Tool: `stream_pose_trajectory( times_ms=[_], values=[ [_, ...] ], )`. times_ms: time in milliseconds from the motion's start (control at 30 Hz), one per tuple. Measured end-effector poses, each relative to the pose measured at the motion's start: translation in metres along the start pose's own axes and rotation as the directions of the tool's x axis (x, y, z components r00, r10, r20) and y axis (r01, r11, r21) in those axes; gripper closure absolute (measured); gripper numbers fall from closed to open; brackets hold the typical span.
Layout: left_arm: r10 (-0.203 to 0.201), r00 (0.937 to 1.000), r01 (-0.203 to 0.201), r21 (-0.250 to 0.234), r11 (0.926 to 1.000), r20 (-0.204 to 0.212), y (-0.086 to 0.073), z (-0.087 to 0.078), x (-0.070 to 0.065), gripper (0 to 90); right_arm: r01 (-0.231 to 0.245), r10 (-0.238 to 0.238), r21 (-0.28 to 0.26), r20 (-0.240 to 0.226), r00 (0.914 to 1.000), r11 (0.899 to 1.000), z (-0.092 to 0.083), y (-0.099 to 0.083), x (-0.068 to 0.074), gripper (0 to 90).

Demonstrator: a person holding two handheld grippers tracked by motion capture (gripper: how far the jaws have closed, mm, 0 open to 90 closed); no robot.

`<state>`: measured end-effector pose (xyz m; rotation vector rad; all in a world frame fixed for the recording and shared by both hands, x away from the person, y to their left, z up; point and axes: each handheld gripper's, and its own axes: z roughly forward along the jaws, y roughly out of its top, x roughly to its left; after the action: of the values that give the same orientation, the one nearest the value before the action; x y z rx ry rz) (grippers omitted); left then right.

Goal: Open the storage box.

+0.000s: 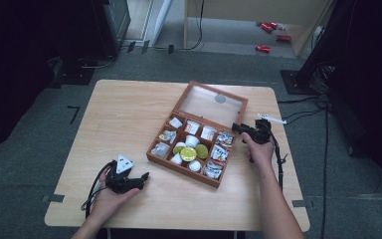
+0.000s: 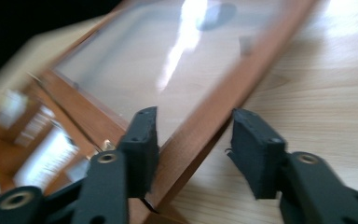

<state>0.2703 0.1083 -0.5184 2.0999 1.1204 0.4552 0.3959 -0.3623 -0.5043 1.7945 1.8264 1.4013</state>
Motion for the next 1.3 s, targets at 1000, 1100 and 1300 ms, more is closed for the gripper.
stream_pose_trajectory(
  times_ms=[1000, 1100, 1300],
  values=[
    [0.020, 0.9997, -0.019, 0.012, 0.9997, -0.013, 0.000, 0.000, -0.003, 20.1, 0.132, -0.135, 0.038, 0.109, 0.9848, 0.991, -0.016, 0.012, 0.026, 32.4],
    [0.018, 0.9997, -0.018, 0.013, 0.9998, -0.013, 0.000, 0.000, -0.003, 19.2, 0.158, -0.161, 0.038, 0.101, 0.9818, 0.987, -0.022, 0.014, 0.035, 26.7],
    [0.019, 0.9998, -0.019, 0.012, 0.9997, -0.011, 0.000, 0.000, -0.003, 18.4, 0.183, -0.185, 0.040, 0.083, 0.9792, 0.982, -0.028, 0.018, 0.047, 19.1]
  ],
)
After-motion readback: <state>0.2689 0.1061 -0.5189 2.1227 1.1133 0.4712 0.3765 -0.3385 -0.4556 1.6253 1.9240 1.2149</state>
